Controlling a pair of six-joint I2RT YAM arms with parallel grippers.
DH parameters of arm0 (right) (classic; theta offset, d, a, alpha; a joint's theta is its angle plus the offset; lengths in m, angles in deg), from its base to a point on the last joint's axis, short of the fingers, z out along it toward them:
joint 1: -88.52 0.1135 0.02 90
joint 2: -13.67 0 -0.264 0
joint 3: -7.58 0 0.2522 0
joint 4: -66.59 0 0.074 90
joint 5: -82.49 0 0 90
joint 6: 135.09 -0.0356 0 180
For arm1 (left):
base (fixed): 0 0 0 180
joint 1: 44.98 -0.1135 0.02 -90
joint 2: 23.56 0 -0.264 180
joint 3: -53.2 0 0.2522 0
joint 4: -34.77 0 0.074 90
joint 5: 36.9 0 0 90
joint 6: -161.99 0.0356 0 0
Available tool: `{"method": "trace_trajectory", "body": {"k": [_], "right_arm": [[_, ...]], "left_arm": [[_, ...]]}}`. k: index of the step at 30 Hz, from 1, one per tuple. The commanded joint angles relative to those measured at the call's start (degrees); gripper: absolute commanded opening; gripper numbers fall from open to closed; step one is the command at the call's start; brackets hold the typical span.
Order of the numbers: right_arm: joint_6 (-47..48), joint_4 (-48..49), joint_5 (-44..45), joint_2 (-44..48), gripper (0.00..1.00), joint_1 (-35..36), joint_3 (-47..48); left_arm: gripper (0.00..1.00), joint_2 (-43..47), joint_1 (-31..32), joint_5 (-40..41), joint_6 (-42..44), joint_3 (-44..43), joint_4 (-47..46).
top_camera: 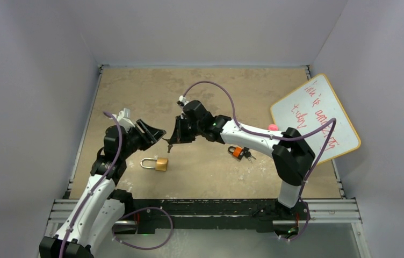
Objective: Unlock with the key
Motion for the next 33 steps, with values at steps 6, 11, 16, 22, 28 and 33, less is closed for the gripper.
{"method": "trace_trajectory", "body": {"k": [6, 11, 16, 22, 28, 33], "right_arm": [[-3.1, 0.1, -4.4, 1.6, 0.0, -0.2, 2.7], [-4.4, 0.0, -6.6, 1.2, 0.0, -0.5, 4.1], [-5.3, -0.2, -7.6, 0.6, 0.0, -1.0, 4.8], [-5.5, -0.1, -8.3, 0.8, 0.06, -2.0, 4.8], [1.4, 5.6, -9.5, 7.4, 0.55, -3.4, 0.2], [5.6, 17.2, -11.2, 16.7, 0.65, -5.5, -7.1]], "left_arm": [[0.42, 0.6, -0.1, -2.0, 2.0, 1.4, -1.9], [0.3, 0.4, 0.0, -3.0, 3.1, 0.4, -1.6], [0.18, 0.3, 0.0, -4.0, 3.1, 0.6, -2.3], [0.0, 0.4, 0.0, -3.5, 4.2, 0.1, -1.7], [0.0, 0.3, 0.0, -2.7, 9.9, -4.7, -0.4], [0.0, -0.4, 0.0, -6.0, 17.5, -10.7, -0.2]]}}
